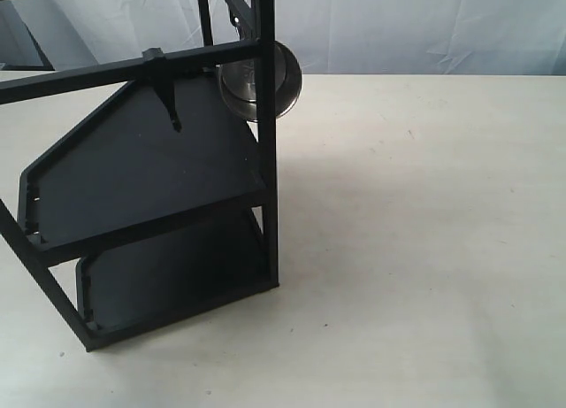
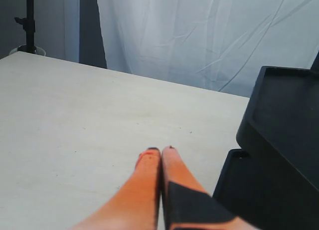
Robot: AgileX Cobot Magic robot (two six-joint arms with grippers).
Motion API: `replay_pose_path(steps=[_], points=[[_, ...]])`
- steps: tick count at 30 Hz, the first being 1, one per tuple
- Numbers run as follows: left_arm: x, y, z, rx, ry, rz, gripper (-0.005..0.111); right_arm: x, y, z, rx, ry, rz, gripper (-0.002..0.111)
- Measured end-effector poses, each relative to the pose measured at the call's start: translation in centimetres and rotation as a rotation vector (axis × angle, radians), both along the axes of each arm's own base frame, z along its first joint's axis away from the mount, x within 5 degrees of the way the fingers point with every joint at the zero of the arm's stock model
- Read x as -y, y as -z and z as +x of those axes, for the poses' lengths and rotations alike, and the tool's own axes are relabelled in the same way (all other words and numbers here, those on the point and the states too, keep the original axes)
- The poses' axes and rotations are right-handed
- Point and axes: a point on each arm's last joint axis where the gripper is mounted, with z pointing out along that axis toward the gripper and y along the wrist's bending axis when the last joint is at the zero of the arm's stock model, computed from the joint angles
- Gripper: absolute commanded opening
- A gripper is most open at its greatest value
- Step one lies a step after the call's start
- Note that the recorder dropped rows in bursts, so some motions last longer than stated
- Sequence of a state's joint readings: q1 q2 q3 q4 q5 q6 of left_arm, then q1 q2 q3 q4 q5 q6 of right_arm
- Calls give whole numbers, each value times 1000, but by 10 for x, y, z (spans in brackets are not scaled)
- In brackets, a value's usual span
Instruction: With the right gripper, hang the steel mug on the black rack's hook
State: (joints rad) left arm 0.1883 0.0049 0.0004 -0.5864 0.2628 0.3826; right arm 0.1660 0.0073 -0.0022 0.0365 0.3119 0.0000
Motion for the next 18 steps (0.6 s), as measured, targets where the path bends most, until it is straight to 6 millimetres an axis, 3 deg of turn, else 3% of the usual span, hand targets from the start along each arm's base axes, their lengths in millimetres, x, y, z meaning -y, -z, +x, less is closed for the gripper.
replay_pose_path(steps=[18], points=[[-2, 0, 0, 0, -41, 0, 2, 0, 0, 0, 0, 0, -2, 0]])
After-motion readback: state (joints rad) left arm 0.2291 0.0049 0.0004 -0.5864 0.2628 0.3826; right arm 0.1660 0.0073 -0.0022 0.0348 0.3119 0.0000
